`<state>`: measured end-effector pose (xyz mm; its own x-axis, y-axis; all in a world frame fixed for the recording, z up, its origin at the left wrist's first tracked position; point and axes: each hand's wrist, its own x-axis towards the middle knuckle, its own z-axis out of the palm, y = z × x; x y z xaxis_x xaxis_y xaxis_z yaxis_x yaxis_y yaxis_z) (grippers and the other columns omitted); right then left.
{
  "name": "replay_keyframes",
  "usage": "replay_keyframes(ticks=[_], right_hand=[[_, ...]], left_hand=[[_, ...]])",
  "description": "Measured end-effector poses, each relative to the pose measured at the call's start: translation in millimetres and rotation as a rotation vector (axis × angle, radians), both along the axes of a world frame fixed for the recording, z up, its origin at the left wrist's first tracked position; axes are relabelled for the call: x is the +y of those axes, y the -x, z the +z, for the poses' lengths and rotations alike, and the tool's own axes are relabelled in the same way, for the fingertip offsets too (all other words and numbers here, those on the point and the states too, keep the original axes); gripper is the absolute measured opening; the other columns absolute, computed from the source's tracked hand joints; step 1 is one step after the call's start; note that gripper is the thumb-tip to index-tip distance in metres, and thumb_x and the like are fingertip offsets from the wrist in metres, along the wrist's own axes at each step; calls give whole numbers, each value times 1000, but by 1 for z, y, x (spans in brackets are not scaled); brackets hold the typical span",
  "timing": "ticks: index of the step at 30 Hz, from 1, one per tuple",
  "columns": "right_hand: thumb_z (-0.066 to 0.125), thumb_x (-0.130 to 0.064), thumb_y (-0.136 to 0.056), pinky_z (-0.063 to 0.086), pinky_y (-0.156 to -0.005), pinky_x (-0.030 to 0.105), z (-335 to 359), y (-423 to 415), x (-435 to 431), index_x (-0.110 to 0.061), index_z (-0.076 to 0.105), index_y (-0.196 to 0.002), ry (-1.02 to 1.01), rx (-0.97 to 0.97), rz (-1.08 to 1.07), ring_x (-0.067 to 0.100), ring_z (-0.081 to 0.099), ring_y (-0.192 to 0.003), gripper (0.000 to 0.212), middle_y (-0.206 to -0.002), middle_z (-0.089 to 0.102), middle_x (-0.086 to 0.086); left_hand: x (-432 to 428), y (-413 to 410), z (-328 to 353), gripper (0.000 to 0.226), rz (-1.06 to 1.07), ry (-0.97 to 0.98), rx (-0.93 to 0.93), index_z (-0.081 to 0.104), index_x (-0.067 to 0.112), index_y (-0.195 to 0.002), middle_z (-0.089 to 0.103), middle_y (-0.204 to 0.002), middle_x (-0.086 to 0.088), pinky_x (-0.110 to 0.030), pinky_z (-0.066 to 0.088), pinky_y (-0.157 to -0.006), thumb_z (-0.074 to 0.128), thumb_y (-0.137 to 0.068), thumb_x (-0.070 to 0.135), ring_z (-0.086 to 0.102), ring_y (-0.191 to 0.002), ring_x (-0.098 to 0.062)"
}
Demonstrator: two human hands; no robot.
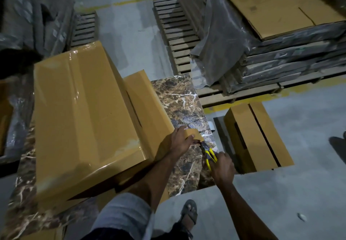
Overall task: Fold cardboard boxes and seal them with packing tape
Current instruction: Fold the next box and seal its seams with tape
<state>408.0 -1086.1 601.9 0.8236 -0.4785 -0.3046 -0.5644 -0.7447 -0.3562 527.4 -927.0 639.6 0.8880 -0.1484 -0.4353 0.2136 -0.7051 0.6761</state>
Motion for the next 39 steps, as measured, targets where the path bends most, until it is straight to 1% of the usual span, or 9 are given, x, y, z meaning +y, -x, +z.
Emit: replay_keyframes(ticks=[4,10,14,17,21,26,31,36,39], right_hand=[[70,-41,-94,52,-76,34,6,6,12,-12,66,-118,145,97,113,28,68,-102,37,-111,66,9],[60,-47,-99,55,-77,34,35,17,31,-19,66,-125,261,137,161,28,70,-103,39,-112,70,7],[74,-37,-93,51,-72,39,93,24,59,-4,72,-116,114,-228,57,39,70,-96,40,-106,74,21],[77,-33,-92,53,-82,36,153,24,115,-8,73,-122,-27,-560,84,26,71,-100,39,-114,76,10],[56,-32,-104,50,-97,33,198,45,225,-11,68,-131,-106,-851,510,17,64,-116,36,-128,70,4],[34,-30,-112,33,-120,42,167,67,332,-10,56,-147,38,-749,1065,19,45,-145,45,-152,54,5],[25,-40,-113,24,-125,46,151,65,317,-15,49,-153,174,-695,924,14,36,-151,53,-161,42,0],[20,-56,-108,19,-127,44,164,44,262,-18,49,-152,89,-558,554,15,38,-150,65,-159,44,-3],[31,-53,-107,28,-124,40,176,35,246,-18,52,-151,-60,-559,416,13,42,-146,60,-157,49,-1]], left_hand=[[11,4,0,69,75,30,39,34,22,-160,37,-160,-13,-51,44,-110,61,-101,44,42,-143,-38],[48,79,75,59,-33,175,-164,39,34,-153,50,-148,4,-37,47,-103,61,-100,44,50,-135,-21],[125,151,144,37,-55,258,-409,56,39,-139,57,-138,20,-27,47,-102,59,-103,44,54,-128,-4],[200,190,173,25,67,200,-586,65,37,-126,60,-128,26,-16,43,-99,61,-101,33,56,-120,1],[281,206,164,38,256,-105,-671,60,33,-136,57,-142,14,-29,41,-107,43,-104,46,51,-131,-13],[328,208,126,58,174,-286,-581,41,19,-159,28,-170,3,-45,26,-126,24,-109,41,18,-159,-17],[350,221,124,59,227,-157,-515,13,27,-165,-4,-173,14,-13,-7,-122,17,-111,49,-12,-158,-2],[343,232,135,65,423,212,-378,8,37,-165,-18,-170,22,1,28,-101,32,-106,53,1,-151,6],[336,232,141,60,597,340,-347,17,40,-163,8,-172,14,-20,28,-113,32,-107,57,18,-154,-4]])
